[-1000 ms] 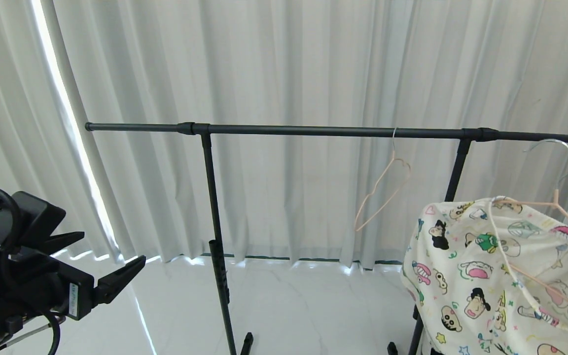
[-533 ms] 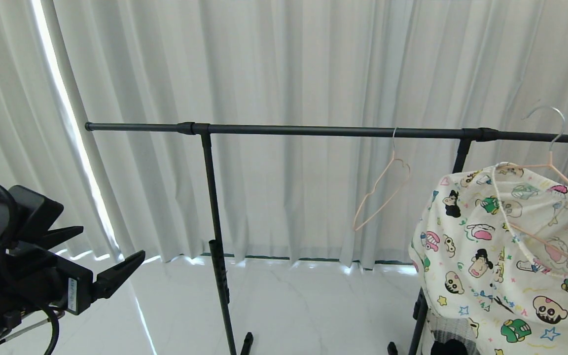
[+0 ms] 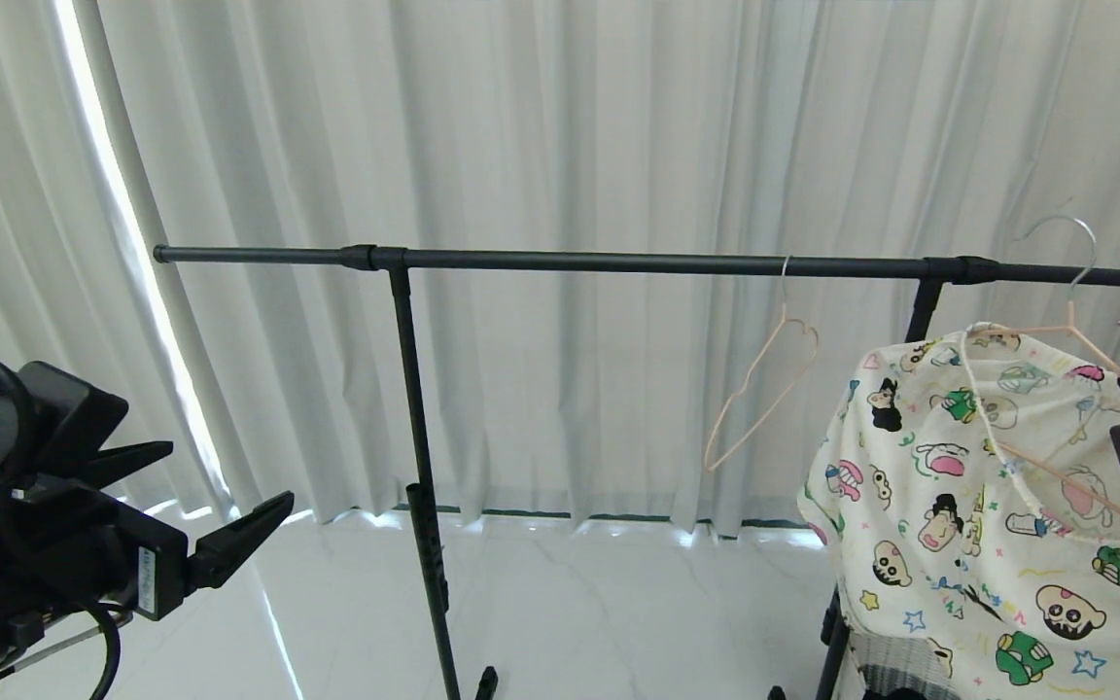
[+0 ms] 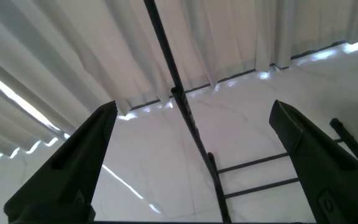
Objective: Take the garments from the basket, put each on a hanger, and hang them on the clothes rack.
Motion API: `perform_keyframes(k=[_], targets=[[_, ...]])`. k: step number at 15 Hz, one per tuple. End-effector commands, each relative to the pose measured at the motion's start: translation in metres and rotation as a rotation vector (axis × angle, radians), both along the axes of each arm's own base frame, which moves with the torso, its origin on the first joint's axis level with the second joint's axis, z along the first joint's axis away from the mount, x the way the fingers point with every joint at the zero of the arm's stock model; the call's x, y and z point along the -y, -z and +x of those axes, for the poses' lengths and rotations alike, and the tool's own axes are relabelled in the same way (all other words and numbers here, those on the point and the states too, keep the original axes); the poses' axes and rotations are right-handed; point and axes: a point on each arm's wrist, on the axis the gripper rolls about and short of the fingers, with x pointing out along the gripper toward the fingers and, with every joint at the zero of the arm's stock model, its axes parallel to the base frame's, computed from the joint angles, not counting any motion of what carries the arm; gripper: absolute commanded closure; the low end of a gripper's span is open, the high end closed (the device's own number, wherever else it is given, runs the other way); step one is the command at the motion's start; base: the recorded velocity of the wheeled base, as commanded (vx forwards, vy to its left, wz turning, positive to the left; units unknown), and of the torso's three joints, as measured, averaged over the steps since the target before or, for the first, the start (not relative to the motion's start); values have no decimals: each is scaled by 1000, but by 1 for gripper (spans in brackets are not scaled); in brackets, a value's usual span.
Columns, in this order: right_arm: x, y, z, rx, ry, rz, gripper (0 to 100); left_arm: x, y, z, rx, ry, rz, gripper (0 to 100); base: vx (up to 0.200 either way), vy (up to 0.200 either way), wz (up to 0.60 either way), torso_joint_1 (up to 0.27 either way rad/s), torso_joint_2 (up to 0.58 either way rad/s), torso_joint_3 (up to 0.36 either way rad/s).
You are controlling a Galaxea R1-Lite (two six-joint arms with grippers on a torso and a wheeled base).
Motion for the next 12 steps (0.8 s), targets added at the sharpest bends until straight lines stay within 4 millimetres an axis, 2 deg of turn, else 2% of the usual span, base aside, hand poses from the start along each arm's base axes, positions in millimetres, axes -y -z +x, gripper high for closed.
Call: perform_keyframes(k=[1,9,12], targets=[[0,1,3,-5,-1,0,100,1,0,-1,3,9,-1,0,200,0,0,17,2,-2],[-1,2,6,-7,15,13,100,2,0,0,0,12,-1,0,200,0,0,2,4,2],[-1,3,6,-10,16,12,100,2,0,-1,0,12,-1,0,0,0,0,0,0,0]])
